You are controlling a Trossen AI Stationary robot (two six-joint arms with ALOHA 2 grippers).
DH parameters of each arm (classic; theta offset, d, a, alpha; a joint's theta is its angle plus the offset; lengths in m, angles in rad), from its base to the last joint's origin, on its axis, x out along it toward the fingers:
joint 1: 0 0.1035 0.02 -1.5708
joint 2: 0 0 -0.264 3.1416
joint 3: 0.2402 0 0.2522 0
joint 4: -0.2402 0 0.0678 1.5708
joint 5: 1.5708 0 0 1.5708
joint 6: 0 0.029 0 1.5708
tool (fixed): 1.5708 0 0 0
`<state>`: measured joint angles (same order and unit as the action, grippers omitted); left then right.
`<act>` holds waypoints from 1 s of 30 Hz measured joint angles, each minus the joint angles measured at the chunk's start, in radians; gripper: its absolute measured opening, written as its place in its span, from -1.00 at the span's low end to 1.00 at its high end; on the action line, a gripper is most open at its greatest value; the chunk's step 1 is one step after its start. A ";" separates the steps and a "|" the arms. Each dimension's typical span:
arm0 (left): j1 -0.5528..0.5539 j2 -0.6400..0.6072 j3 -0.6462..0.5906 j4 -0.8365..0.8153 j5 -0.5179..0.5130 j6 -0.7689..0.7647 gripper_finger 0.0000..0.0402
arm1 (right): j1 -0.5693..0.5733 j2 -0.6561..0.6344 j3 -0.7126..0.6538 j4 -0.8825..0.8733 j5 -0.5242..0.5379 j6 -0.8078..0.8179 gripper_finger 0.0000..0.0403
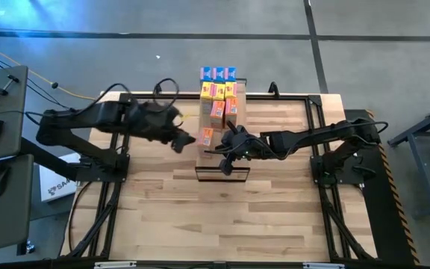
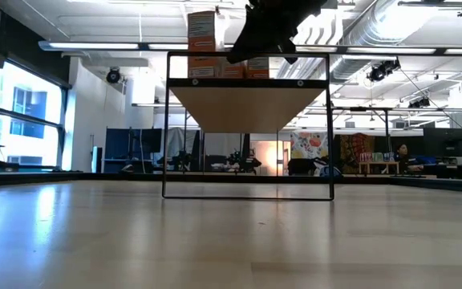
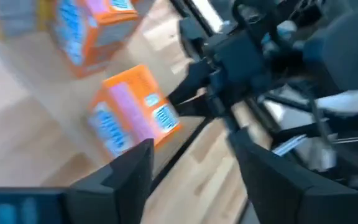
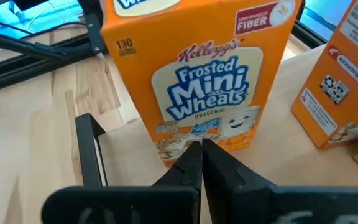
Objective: Stack cereal on shelf
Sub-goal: Put the orange cereal box on the shelf aligned with the orange cereal boxes
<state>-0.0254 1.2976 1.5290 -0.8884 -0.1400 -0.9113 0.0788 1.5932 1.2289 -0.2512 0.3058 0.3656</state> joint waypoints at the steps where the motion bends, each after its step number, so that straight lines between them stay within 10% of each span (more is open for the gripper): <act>1: -0.018 -0.014 0.000 -0.028 -0.033 0.013 0.05 | 0.000 0.000 0.000 0.000 0.000 0.000 -1.00; 12: -0.136 -0.193 -0.374 0.177 -0.167 0.098 -0.96 | -0.010 0.010 0.000 0.021 0.061 0.077 -1.00; 30: 0.051 -0.238 -0.726 0.672 -0.049 0.274 -0.99 | -0.051 0.035 -0.001 0.072 0.078 0.086 -1.00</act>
<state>0.0260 1.0600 0.8027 -0.2164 -0.1893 -0.6374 0.0276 1.6278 1.2278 -0.1796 0.3837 0.4520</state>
